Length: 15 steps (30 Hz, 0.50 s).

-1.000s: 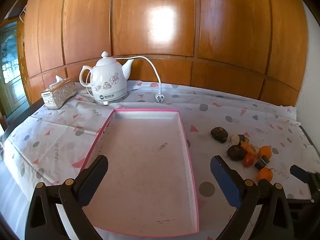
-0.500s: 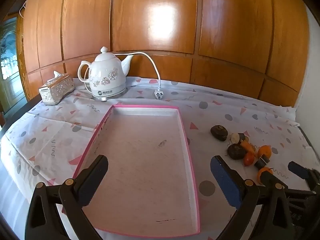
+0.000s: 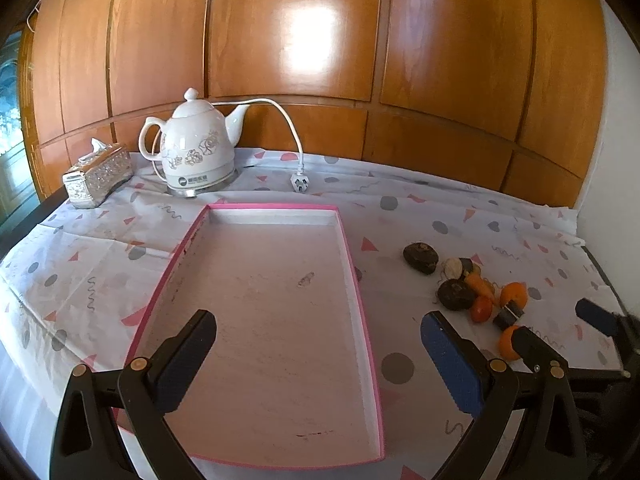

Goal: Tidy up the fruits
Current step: 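Move both grippers toward the produce pile beside the pink tray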

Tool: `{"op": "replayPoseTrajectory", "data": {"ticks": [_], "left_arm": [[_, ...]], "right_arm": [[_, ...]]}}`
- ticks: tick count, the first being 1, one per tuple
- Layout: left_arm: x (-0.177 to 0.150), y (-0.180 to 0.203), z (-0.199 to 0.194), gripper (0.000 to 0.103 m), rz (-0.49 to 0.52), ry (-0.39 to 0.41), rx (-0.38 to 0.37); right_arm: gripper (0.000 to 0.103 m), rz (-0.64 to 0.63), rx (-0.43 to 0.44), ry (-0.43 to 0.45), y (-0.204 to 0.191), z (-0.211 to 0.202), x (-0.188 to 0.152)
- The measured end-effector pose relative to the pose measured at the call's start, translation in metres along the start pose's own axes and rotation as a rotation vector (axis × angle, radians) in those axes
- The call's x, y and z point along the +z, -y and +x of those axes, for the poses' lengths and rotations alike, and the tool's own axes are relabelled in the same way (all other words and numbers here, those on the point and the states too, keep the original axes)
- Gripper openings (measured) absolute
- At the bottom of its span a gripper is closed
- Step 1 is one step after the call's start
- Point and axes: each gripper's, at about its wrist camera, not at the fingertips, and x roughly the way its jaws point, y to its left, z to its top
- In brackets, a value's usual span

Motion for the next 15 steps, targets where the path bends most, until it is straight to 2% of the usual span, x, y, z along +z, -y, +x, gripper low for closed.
{"op": "replayPoseTrajectory", "data": {"ticks": [7,15], "left_arm": [[0.002,0.003,-0.003,0.103,0.005,0.013,-0.022],[0.003,0.012,-0.008,0.103,0.042,0.029,-0.060]], "right_arm": [[0.102,-0.046,-0.030,0.018,-0.008,-0.006,0.001],[0.102,-0.039,-0.037,0.012,-0.005,-0.005,-0.001]]}}
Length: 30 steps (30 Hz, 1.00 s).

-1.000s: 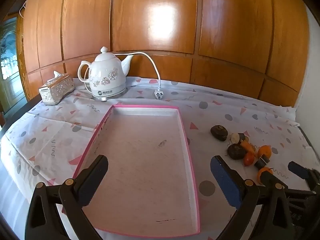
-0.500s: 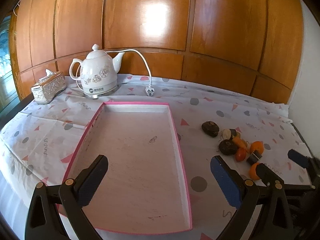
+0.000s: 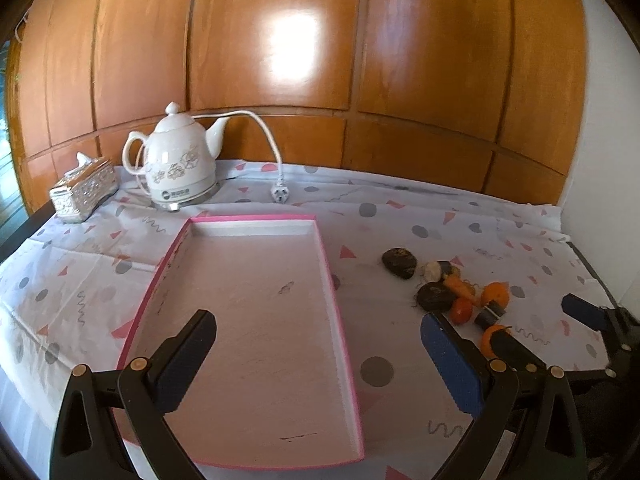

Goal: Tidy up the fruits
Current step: 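Move both grippers toward the produce pile beside the pink tray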

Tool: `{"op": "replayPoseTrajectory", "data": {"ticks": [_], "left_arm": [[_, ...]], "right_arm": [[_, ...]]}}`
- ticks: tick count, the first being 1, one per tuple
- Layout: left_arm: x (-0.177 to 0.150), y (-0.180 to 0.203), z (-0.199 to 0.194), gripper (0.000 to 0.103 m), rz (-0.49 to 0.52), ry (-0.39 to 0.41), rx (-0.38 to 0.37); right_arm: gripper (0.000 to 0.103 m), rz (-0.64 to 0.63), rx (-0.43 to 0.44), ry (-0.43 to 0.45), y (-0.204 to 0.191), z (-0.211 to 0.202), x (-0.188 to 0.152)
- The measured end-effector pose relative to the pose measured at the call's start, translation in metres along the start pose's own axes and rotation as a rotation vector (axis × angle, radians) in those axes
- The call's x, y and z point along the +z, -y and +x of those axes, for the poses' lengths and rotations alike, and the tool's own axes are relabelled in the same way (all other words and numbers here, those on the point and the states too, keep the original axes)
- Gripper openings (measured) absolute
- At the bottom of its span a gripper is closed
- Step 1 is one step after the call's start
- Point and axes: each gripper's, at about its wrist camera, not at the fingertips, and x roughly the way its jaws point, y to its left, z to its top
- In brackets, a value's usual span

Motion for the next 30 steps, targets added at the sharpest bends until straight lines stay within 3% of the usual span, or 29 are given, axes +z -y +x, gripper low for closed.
{"op": "replayPoseTrajectory", "data": {"ticks": [9,12,16,27,30], "left_arm": [[-0.001,0.010,0.003,0.103,0.033,-0.021,-0.043],[-0.003,0.011,0.005,0.103,0.034,-0.031,-0.044],[-0.005,0.016,0.011,0.103,0.053,-0.065,-0.033],[-0.005,0.025,0.008,0.103,0.104,-0.057,-0.034],[-0.003,0.033,0.011,0.103,0.139,-0.066,-0.059]], "right_arm": [[0.101,0.037,0.006,-0.027,0.011,0.004,-0.005],[0.095,0.039,0.009,-0.048,0.013,0.008,-0.007],[0.095,0.036,0.014,-0.056,0.016,0.008,-0.010],[0.095,0.084,0.037,-0.096,0.040,0.009,-0.019],[0.089,0.119,0.042,-0.118,0.054,0.012,-0.023]]}}
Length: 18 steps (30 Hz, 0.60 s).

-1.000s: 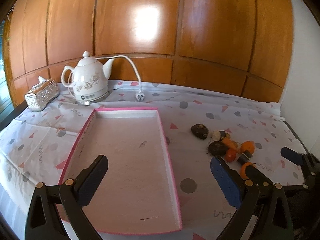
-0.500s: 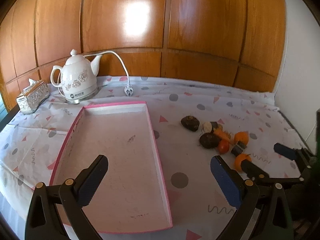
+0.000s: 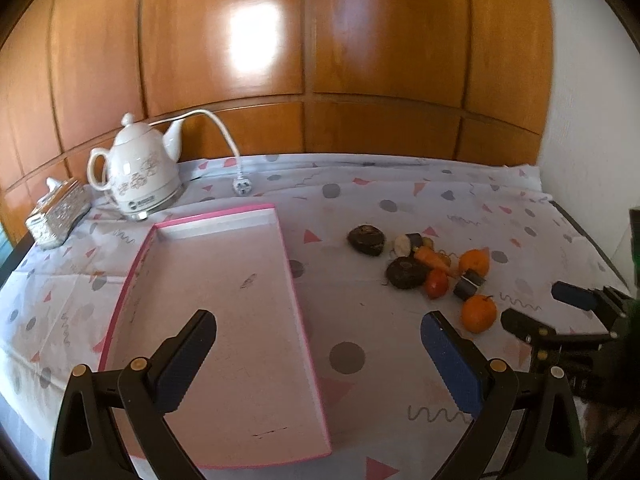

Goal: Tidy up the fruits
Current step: 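Move both grippers toward the produce pile beside the pink tray, then grasp a mandarin with the left gripper while the right grasps a cut dark root piece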

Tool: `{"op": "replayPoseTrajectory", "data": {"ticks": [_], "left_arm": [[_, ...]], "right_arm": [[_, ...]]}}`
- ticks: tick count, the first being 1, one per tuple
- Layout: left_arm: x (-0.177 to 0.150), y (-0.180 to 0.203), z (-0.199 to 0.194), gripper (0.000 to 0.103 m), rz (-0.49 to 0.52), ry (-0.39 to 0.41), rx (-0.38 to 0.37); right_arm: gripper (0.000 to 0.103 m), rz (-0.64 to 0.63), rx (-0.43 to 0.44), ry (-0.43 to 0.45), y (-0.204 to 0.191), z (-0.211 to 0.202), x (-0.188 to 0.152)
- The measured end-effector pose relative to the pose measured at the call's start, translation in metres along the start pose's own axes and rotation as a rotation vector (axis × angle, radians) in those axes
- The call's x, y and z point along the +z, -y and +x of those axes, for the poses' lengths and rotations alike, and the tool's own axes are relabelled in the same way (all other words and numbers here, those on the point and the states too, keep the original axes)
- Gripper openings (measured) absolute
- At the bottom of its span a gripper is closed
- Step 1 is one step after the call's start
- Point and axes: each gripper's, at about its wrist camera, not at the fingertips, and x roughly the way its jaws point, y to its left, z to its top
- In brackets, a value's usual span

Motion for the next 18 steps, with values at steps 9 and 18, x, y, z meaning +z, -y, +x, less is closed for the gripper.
{"op": "replayPoseTrajectory", "data": {"ticks": [9,18], "left_arm": [[0.008,0.031,0.038,0.076,0.053,-0.132,-0.196],[0.003,0.090,0.068,0.058,0.142,-0.255,-0.365]], "right_arm": [[0.065,0.161,-0.048,-0.049,0.059,0.009,-0.001],[0.061,0.267,-0.045,-0.094,0.090,0.018,-0.009]]}}
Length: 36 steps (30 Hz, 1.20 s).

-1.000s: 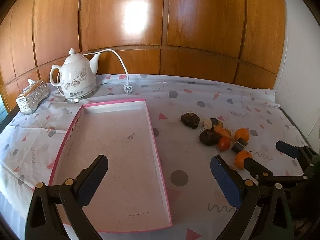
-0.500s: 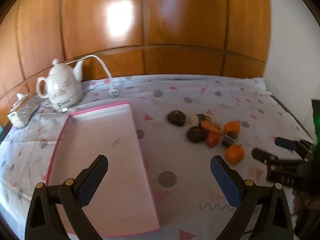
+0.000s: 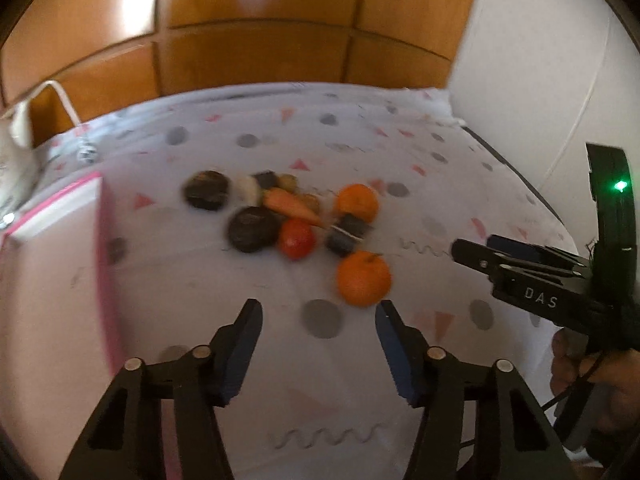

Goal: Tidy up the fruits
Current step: 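Grasp a mandarin with the left gripper while the right grasps a cut dark root piece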

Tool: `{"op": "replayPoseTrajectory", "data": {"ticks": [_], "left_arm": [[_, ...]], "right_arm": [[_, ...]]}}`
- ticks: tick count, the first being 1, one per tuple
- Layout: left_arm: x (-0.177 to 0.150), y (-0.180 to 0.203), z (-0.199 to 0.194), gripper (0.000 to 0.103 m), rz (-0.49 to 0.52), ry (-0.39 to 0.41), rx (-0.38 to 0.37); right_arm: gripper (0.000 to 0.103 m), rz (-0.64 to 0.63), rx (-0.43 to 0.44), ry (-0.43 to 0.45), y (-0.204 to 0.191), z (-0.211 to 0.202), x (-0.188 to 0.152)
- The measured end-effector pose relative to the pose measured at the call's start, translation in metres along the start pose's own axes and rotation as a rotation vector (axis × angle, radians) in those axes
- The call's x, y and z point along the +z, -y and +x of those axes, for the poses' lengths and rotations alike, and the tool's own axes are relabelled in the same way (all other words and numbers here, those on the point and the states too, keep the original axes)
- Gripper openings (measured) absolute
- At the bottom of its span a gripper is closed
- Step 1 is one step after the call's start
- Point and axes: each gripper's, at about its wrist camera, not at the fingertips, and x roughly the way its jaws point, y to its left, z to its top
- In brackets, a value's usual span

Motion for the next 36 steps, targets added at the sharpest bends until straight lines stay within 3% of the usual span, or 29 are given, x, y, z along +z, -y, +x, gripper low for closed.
{"op": "replayPoseTrajectory", "data": {"ticks": [9,10,11,12,16,19,23,29,36], "left_arm": [[0.014,0.023,0.036,0.058,0.034,-0.037,-0.001],[0.014,0.022,0.042,0.056,0.029,-0.045,0.003],[0.014,0.020,0.047,0.043,0.019,-0.054,-0.002],[0.013,0.018,0.050,0.040,0.001,-0.066,-0.028],[0.008,0.006,0.037,0.039,-0.023,-0.019,-0.036],[0.001,-0.007,0.024,0.039,-0.036,0.003,0.005],[-0.013,-0.025,0.011,0.039,-0.062,0.026,0.084],[-0.026,-0.042,0.012,0.039,-0.121,0.036,0.099],[-0.025,-0.043,0.017,0.040,-0.138,0.033,0.082]], "right_arm": [[0.061,0.027,0.020,-0.025,0.007,0.008,-0.003],[0.061,0.029,0.019,-0.027,0.007,0.009,-0.004],[0.061,0.032,0.021,-0.030,0.008,0.010,-0.004],[0.061,0.037,0.023,-0.034,0.009,0.012,-0.004],[0.061,0.036,0.045,-0.045,0.008,0.016,-0.005],[0.047,0.012,0.082,-0.047,-0.001,0.020,-0.002],[0.042,-0.010,0.152,-0.052,-0.019,0.027,0.007],[0.041,-0.026,0.256,-0.063,-0.048,0.035,0.020],[0.043,-0.103,0.263,-0.112,-0.073,0.054,0.024]]}}
